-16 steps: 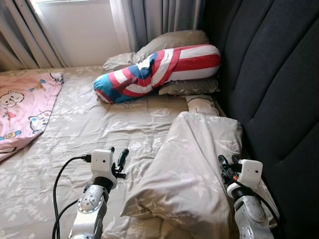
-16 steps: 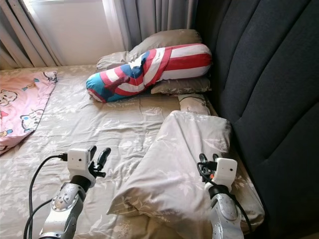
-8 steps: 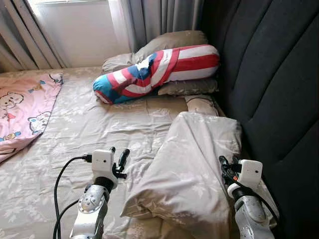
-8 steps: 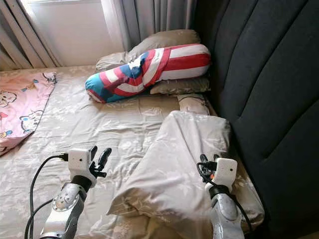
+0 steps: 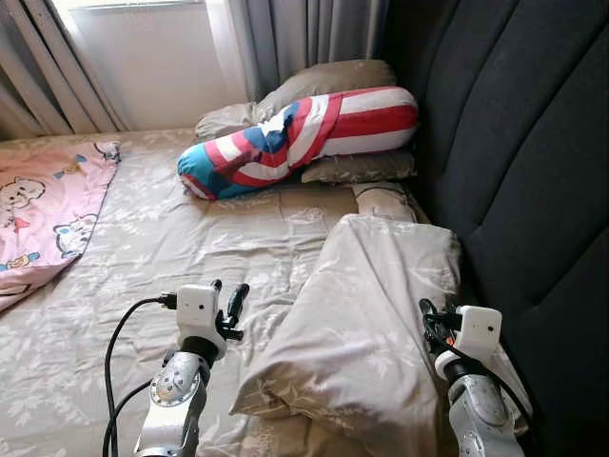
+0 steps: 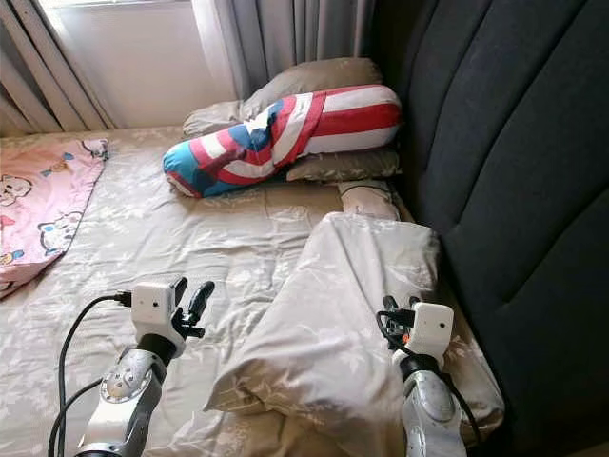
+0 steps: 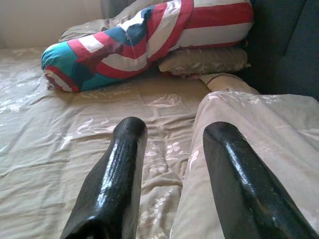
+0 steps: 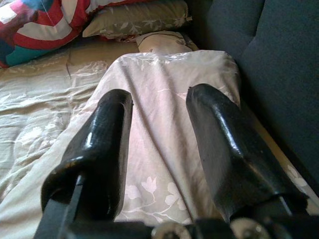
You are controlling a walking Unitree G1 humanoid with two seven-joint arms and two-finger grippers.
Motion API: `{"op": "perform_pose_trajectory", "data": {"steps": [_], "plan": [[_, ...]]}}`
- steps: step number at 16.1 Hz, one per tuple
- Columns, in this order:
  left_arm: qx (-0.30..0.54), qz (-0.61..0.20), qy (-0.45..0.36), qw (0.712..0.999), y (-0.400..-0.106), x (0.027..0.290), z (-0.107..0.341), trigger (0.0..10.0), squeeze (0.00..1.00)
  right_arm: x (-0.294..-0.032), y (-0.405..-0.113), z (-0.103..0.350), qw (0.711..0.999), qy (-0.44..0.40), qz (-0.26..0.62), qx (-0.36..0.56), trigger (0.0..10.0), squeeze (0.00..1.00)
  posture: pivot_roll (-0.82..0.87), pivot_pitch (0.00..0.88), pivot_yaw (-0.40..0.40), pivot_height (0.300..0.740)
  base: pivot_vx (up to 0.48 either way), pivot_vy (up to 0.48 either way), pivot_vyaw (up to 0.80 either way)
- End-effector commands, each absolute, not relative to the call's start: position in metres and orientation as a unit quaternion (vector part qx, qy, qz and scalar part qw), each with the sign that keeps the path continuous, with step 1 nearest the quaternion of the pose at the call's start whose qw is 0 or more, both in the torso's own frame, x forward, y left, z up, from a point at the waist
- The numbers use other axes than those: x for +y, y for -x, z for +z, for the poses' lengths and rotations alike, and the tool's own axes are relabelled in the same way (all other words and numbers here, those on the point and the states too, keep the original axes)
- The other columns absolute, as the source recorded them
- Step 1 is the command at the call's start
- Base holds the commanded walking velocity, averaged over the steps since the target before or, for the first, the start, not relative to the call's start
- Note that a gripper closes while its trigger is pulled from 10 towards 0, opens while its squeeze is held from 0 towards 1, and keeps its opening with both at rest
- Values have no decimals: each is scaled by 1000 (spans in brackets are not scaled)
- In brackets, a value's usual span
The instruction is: Clean up the room
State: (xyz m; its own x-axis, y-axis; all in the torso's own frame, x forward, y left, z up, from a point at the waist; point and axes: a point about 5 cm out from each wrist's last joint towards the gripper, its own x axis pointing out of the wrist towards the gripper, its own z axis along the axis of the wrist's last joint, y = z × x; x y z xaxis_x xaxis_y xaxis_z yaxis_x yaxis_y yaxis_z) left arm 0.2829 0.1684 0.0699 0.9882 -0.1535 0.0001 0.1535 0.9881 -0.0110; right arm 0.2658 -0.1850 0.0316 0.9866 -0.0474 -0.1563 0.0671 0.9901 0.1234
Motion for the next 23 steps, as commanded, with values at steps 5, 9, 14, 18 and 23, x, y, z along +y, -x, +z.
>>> {"op": "perform_pose_trajectory", "data": {"steps": [5,9,14,18,23], "plan": [[-2,-83,6,997,-283,169,73,10000,0,-180,-265,28,994,-63,-24,91,10000,0,-106,5,3,690,0,0,0],[-2,-86,5,996,-284,167,73,10000,0,-182,-265,29,994,-65,-28,84,10000,0,-106,6,1,690,0,0,0],[4,-85,8,996,-283,165,71,10000,0,-186,-263,28,993,-63,-31,92,10000,0,-103,30,-10,690,0,0,0],[6,-82,8,997,-282,166,70,10000,0,-183,-265,28,994,-58,-25,92,10000,0,-101,35,-13,670,0,0,0],[5,-81,8,997,-283,168,71,10000,0,-184,-264,28,994,-61,-28,90,10000,0,-100,39,-11,670,0,0,0]]}}
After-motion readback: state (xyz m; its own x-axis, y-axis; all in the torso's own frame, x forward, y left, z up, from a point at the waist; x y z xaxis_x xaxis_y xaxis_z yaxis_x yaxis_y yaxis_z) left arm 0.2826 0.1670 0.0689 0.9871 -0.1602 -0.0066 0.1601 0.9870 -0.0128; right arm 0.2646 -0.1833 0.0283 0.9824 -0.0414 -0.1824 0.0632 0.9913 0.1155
